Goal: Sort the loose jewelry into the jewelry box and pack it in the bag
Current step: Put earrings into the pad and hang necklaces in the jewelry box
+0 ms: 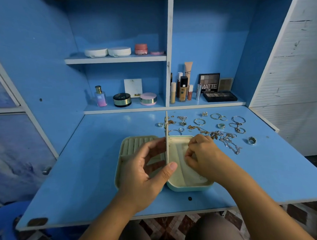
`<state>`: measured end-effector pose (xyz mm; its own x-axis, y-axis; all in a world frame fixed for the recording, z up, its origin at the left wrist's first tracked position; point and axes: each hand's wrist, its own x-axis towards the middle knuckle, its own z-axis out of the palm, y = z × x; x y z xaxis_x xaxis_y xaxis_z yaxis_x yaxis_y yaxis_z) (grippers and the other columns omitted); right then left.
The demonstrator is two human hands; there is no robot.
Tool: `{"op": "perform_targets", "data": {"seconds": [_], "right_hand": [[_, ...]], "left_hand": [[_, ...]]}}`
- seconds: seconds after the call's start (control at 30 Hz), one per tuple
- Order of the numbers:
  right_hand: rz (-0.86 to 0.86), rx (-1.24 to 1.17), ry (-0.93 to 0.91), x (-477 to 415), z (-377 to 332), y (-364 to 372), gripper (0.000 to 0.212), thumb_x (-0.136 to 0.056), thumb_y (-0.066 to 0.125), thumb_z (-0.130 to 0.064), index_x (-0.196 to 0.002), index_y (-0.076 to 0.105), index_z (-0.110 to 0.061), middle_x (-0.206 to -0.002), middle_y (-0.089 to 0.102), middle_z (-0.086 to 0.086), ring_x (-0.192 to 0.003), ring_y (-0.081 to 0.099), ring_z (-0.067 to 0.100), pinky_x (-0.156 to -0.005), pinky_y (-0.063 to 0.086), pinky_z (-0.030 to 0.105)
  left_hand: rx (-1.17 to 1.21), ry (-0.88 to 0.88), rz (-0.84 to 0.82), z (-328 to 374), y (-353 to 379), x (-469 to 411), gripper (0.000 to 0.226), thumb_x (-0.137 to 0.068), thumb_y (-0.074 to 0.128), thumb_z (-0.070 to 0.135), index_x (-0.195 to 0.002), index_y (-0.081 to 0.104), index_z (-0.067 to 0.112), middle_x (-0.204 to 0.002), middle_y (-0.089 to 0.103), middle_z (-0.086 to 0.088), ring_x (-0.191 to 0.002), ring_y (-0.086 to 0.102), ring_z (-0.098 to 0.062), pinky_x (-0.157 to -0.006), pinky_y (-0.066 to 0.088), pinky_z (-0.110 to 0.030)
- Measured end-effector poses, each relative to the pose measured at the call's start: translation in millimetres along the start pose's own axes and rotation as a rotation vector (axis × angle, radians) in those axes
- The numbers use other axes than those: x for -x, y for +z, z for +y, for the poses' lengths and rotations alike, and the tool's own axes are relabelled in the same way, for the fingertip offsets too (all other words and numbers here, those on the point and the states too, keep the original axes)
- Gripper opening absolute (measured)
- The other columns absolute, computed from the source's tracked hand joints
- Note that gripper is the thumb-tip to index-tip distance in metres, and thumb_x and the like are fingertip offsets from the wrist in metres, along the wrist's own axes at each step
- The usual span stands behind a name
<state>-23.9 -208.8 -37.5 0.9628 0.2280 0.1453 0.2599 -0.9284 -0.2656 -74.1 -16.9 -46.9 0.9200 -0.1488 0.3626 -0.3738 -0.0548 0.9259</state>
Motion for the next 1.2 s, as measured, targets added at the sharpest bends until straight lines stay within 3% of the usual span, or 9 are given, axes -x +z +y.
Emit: {"op": "perform_targets", "data": {"seconds": [0.13, 0.23, 0.33, 0.47, 0.63, 0.93, 1.07, 1.13, 1.2], "right_hand": [[0.064, -0.041, -0.021, -2.7, 1.3, 8.1, 0.016, -0.090, 0.054, -0.026, -0.093, 0.065, -0.014, -0.114, 0.049, -0.001, -0.108, 0.041, 0.015, -0.094, 0.041, 0.024], [0.234, -0.429, 0.046, 3.8, -6.9, 5.4, 0.008, -0.089, 0.058, -0.020, -0.080, 0.058, -0.020, -0.094, 0.054, -0.008, -0.082, 0.050, 0.002, -0.069, 0.039, 0.007], [0.233, -0.950, 0.044, 14.6, -25.8, -2.7, 0.010, -0.094, 0.054, -0.017, -0.085, 0.057, -0.015, -0.070, 0.057, -0.011, -0.059, 0.049, 0.001, -0.059, 0.040, 0.015], [0.231, -1.211, -0.051, 19.8, -44.3, -3.3, 0.018, -0.092, 0.052, -0.025, -0.091, 0.056, -0.007, -0.079, 0.056, 0.008, -0.073, 0.048, 0.021, -0.069, 0.042, 0.037], [0.254, -1.300, -0.072, 17.2, -50.3, 1.6, 0.014, -0.092, 0.052, -0.017, -0.089, 0.056, -0.004, -0.073, 0.060, -0.010, -0.074, 0.055, 0.010, -0.074, 0.048, 0.024], [0.260, -1.314, -0.045, 14.4, -51.7, 5.1, 0.015, -0.094, 0.052, -0.016, -0.091, 0.056, -0.002, -0.079, 0.059, 0.006, -0.075, 0.053, 0.019, -0.074, 0.048, 0.032], [0.256, -1.290, -0.037, 13.4, -48.8, 3.1, 0.011, -0.094, 0.052, -0.013, -0.088, 0.057, -0.005, -0.073, 0.060, -0.004, -0.071, 0.053, 0.013, -0.069, 0.047, 0.025], [0.260, -1.195, 0.002, 12.6, -36.5, 2.5, 0.010, -0.094, 0.053, -0.013, -0.085, 0.056, -0.011, -0.066, 0.058, -0.015, -0.063, 0.051, 0.003, -0.060, 0.043, 0.014], [0.283, -0.739, 0.039, 10.9, -13.2, 6.1, 0.011, -0.092, 0.057, -0.016, -0.082, 0.057, -0.019, -0.080, 0.057, -0.015, -0.074, 0.051, 0.001, -0.065, 0.039, 0.015]], "left_hand": [[0.001, -0.002, 0.005, -0.6, 0.1, 0.3, 0.048, -0.075, 0.075, 0.038, -0.120, 0.060, 0.031, -0.120, 0.068, 0.008, -0.114, 0.064, -0.014, -0.092, 0.055, -0.040], [0.008, -0.002, 0.007, -1.1, 0.2, 0.0, 0.048, -0.076, 0.076, 0.038, -0.121, 0.061, 0.033, -0.121, 0.068, 0.006, -0.116, 0.063, -0.015, -0.093, 0.054, -0.040], [0.022, 0.004, 0.003, -1.5, 0.5, -0.2, 0.050, -0.076, 0.076, 0.036, -0.123, 0.059, 0.027, -0.121, 0.068, 0.005, -0.116, 0.063, -0.016, -0.093, 0.055, -0.039], [0.021, 0.013, -0.005, -1.2, 0.9, -0.7, 0.053, -0.077, 0.076, 0.034, -0.125, 0.058, 0.024, -0.122, 0.067, 0.006, -0.116, 0.063, -0.014, -0.093, 0.055, -0.035], [0.039, 0.007, -0.010, -1.0, 0.5, -0.6, 0.053, -0.078, 0.075, 0.033, -0.127, 0.057, 0.023, -0.125, 0.066, 0.004, -0.119, 0.062, -0.017, -0.094, 0.054, -0.038], [0.027, 0.020, -0.002, -3.0, 0.8, -1.0, 0.054, -0.079, 0.075, 0.034, -0.128, 0.057, 0.020, -0.125, 0.066, 0.003, -0.121, 0.060, -0.018, -0.095, 0.053, -0.040], [0.005, 0.022, 0.008, -2.7, 1.0, -1.1, 0.054, -0.078, 0.076, 0.041, -0.127, 0.058, 0.023, -0.123, 0.067, 0.004, -0.118, 0.062, -0.018, -0.094, 0.054, -0.042], [0.011, 0.010, 0.010, -3.9, 1.0, -1.0, 0.053, -0.078, 0.076, 0.038, -0.126, 0.059, 0.023, -0.122, 0.067, 0.003, -0.117, 0.063, -0.017, -0.094, 0.054, -0.041], [0.013, 0.002, 0.009, -4.4, 0.4, -0.8, 0.052, -0.077, 0.076, 0.036, -0.125, 0.059, 0.024, -0.122, 0.067, 0.005, -0.117, 0.063, -0.015, -0.094, 0.054, -0.039]]}}
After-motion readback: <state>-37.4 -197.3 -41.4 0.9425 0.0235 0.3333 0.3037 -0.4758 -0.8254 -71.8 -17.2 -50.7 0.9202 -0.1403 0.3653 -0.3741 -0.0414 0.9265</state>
